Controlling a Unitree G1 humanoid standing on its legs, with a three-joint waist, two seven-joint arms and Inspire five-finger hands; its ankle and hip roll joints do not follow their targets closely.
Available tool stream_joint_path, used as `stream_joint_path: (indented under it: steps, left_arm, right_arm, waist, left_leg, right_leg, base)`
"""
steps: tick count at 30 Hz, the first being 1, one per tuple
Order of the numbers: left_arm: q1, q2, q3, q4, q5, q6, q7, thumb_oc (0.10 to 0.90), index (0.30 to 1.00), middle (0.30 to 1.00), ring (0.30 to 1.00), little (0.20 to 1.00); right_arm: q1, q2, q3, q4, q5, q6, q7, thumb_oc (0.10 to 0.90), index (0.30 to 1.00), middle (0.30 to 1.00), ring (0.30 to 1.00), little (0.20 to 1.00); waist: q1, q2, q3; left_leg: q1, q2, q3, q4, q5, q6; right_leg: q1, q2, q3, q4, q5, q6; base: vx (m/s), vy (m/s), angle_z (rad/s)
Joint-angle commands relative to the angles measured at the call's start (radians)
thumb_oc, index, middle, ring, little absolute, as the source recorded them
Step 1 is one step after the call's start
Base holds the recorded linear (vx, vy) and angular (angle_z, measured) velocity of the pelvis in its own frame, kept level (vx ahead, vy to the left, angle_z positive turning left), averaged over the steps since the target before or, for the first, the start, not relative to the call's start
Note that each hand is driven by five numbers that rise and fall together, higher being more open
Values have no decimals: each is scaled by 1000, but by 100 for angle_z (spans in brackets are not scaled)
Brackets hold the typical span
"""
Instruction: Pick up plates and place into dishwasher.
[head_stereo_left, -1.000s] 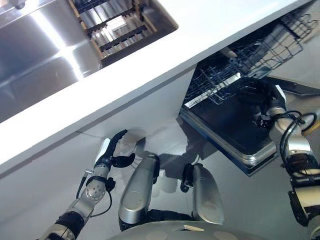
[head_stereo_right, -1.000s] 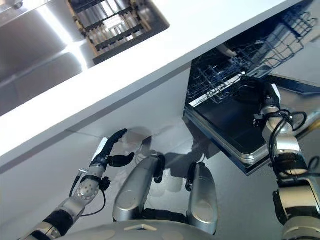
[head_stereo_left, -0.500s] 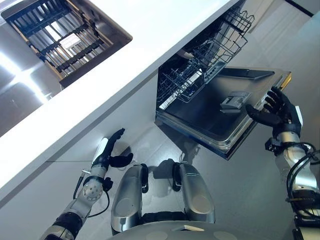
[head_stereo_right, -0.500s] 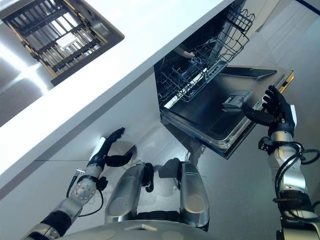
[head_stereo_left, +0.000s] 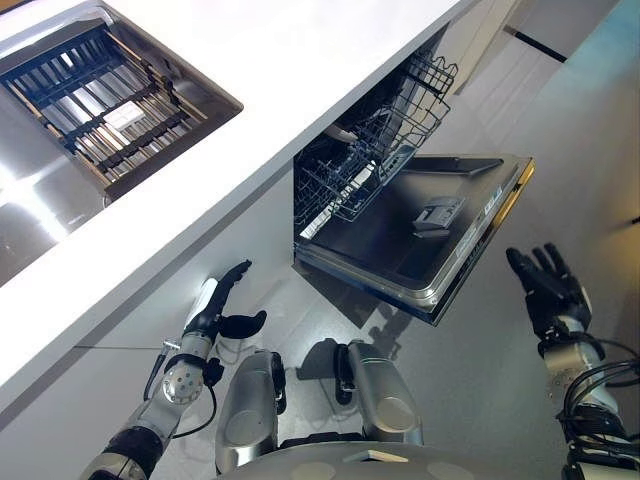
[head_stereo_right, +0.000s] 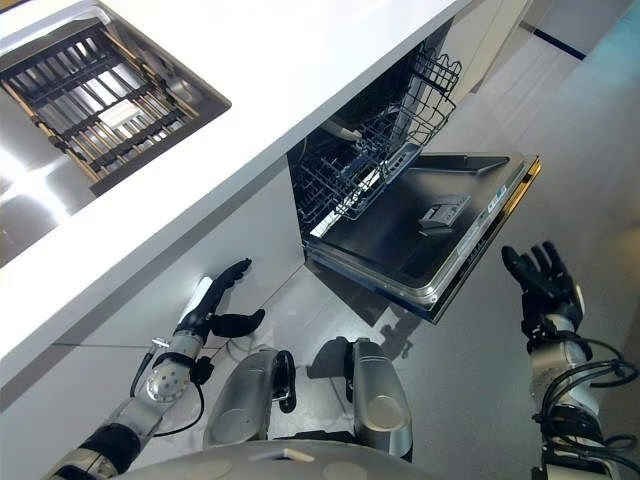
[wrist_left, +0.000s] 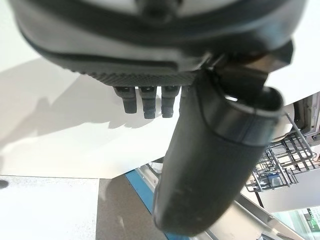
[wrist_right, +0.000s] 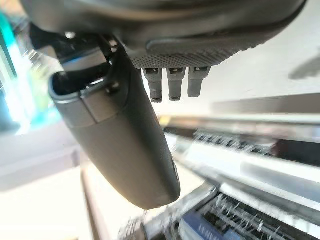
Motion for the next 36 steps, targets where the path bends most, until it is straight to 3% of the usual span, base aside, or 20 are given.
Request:
stream_joint_path:
  steps: [1,6,11,18,25,28,33,36]
  left_arm:
    - [-2,31,-18,-40,-28,-83,20,800,900,900,900,900]
    - [-14,30,-38,-25,-34,-84,30,800,900,900,900,900]
    - [-23,32,-56,-38,-34,-85,44,800,900,900,900,900]
    - [-37,18,-76,-42,-33,-72,59,800,900,900,900,900]
    - [-45,21,-89,-72,-21,-60,69,800,900,900,900,900]
    - [-47,32,-79,-97,-31,-44,62,800,900,900,900,900]
    - [-38,42,-63,-118,-38,-26,44,800,900,900,900,900]
    - [-33,56,-65,-124,-38,-31,23,800,900,900,900,900]
  right_arm:
    - [-60,-77,-90,65,108,-30,74,800,900,900,900,900]
    - [-102,-73,-72,200,123,46,121,800,900,900,900,900]
    - [-135,-48,-22,287,31,55,114,800,900,900,900,900]
    - [-185,-1,61,326,-35,76,192,800,900,900,900,900]
    - [-265,39,178,217,-65,128,329,800,900,900,900,900]
    - [-306,71,240,39,49,148,364,800,900,900,900,900]
    - [-334,98,287,-155,158,143,387,800,900,900,900,900]
    - [-383,96,289,-231,234,174,420,800,900,900,900,900]
  waist:
    - [29,39,-69]
    - [46,54,-63]
    - [64,73,-54]
    - [81,94,-37]
    - [94,104,-20]
    - [97,102,-12]
    - [102,93,-13]
    - [110,88,-20]
  left_leg:
    - [-10,-13,-57,21,-23,43]
    - [-24,-22,-69,38,-19,39]
    - [-40,-33,-85,53,-14,39]
    - [-55,-46,-104,71,-6,38]
    - [-69,-56,-113,82,2,34]
    - [-79,-55,-115,91,4,34]
    - [-90,-51,-120,99,5,32]
    - [-89,-50,-125,99,5,28]
  right_leg:
    - [49,-11,-39,17,71,-35]
    - [36,-14,-44,44,63,-37]
    - [20,-14,-49,75,54,-45]
    - [1,-17,-50,117,41,-52]
    - [-21,-24,-47,145,36,-54]
    - [-37,-25,-45,163,32,-54]
    - [-45,-27,-47,170,30,-52]
    - [-36,-30,-52,163,31,-49]
  base:
    - [0,0,0]
    - [0,0,0]
    - [5,-20,2]
    - [-4,-7,7]
    - [-6,0,-3]
    - [-15,-13,-14]
    - [-5,-34,-2]
    - [47,-42,4]
